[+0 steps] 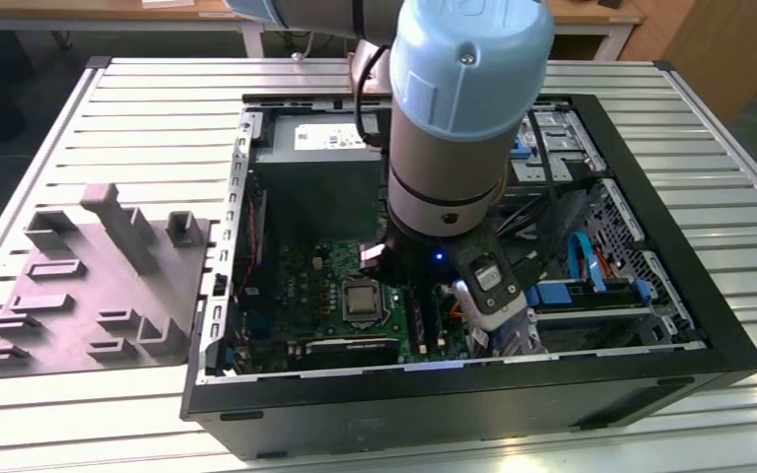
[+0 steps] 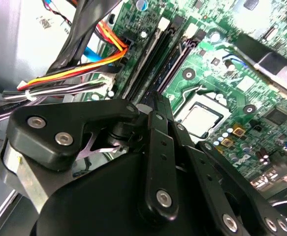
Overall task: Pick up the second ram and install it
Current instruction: 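Press down the second ram until it locks into place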
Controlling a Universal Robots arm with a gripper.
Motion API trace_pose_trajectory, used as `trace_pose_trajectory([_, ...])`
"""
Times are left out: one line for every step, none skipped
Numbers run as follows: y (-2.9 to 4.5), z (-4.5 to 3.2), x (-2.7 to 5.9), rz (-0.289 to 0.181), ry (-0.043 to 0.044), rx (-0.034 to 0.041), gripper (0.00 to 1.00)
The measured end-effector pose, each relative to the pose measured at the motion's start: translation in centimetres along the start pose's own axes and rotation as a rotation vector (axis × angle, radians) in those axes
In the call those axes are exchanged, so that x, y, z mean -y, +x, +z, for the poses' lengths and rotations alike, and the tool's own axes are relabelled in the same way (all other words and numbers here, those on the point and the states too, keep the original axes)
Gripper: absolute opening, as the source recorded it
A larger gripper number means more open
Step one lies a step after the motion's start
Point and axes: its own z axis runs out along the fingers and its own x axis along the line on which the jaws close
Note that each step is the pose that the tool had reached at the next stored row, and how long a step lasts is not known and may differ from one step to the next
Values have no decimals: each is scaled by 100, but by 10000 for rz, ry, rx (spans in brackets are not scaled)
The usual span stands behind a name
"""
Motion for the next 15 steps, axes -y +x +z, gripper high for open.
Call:
trace_pose_trajectory([0, 1, 0, 0, 20, 1, 10])
trace_pose_trajectory([-1, 0, 1, -2, 37, 0, 10])
trace_pose_trajectory([-1, -1, 1, -5, 65, 2, 10])
trace_pose_trajectory([-1, -1, 1, -8, 146, 4, 10])
trace_pose_trajectory([-1, -1, 1, -12, 234, 6, 10])
trace_pose_trajectory([-1, -1, 1, -17, 320, 7, 10])
trace_pose_trajectory([-1, 0, 1, -20, 405, 9, 10])
trace_pose_trajectory([-1, 0, 1, -24, 464, 12, 10])
trace_pose_trajectory([-2, 1, 1, -26, 486, 13, 10])
trace_pose_trajectory([-1, 0, 2, -26, 496, 12, 10])
trace_pose_trajectory([-1, 0, 2, -25, 497, 13, 10])
trace_pose_trajectory([-1, -1, 1, -26, 501, 12, 10])
trace_pose_trajectory([-1, 0, 1, -27, 516, 14, 10])
trace_pose_trajectory([-2, 0, 1, -28, 541, 12, 10])
trace_pose_trajectory([-4, 0, 1, -27, 556, 7, 10])
